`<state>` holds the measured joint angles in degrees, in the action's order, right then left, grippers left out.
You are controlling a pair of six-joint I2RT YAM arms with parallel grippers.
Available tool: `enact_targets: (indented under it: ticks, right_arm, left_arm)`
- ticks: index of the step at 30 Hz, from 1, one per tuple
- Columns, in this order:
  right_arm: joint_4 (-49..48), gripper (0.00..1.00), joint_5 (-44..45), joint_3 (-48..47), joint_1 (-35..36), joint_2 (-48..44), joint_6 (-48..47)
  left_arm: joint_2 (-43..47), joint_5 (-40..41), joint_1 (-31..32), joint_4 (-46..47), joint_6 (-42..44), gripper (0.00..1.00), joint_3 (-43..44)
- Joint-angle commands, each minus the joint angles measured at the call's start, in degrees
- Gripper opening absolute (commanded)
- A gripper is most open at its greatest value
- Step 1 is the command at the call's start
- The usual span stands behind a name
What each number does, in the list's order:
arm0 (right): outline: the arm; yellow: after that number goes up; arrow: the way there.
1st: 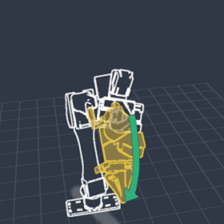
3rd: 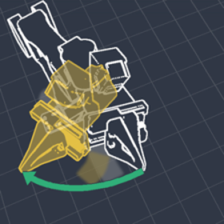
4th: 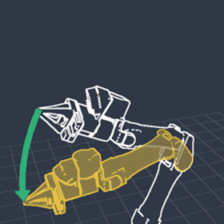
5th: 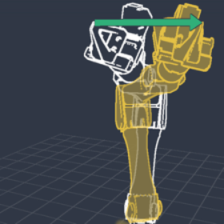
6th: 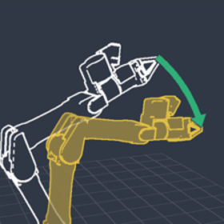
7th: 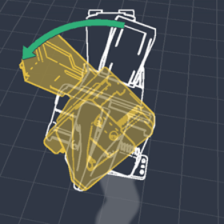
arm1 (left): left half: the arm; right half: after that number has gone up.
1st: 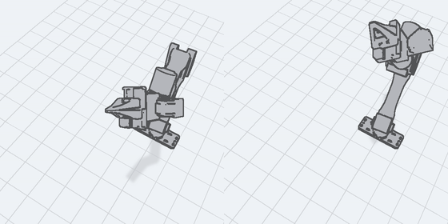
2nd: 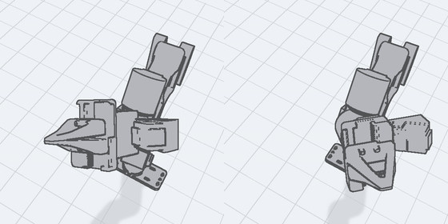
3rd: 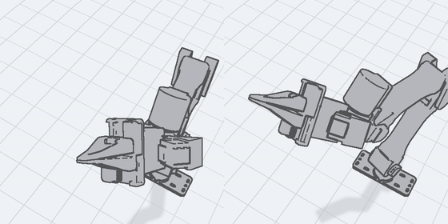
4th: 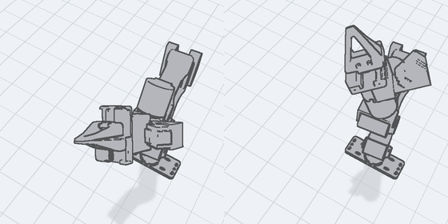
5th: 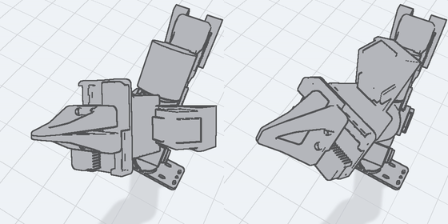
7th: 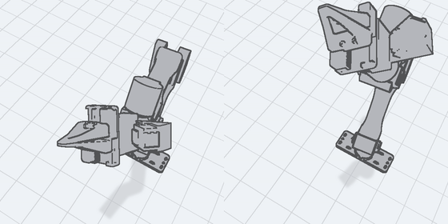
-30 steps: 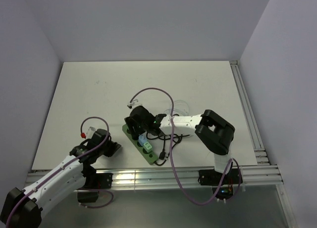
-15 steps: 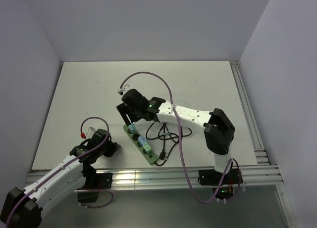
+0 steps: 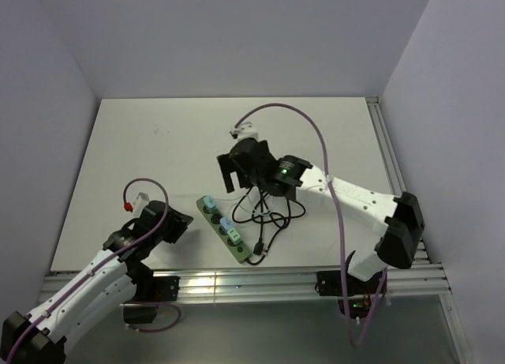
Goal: Insert the plug
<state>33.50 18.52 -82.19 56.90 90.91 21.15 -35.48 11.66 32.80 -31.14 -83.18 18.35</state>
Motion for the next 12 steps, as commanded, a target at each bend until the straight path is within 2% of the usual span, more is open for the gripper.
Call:
enact_targets:
  ticks: [1,6,12]
  right_arm:
    - [-1.49,1.0,6.26,7.64,-1.44,-6.96,7.05]
    - [-5.45,1.0,6.26,20.04,-1.89,-14.43,13.21]
    - [-12.73,1.0,3.45,30.94,-1.97,-22.17,14.18]
  left_arm:
    - [1.99,2.14,-0.19,-0.94,3.54,0.46,3.71]
    - [3.05,2.32,-0.28,-1.12,4.43,0.55,4.85]
    - [2.7,-0.39,-0.28,1.07,5.12,0.57,4.59]
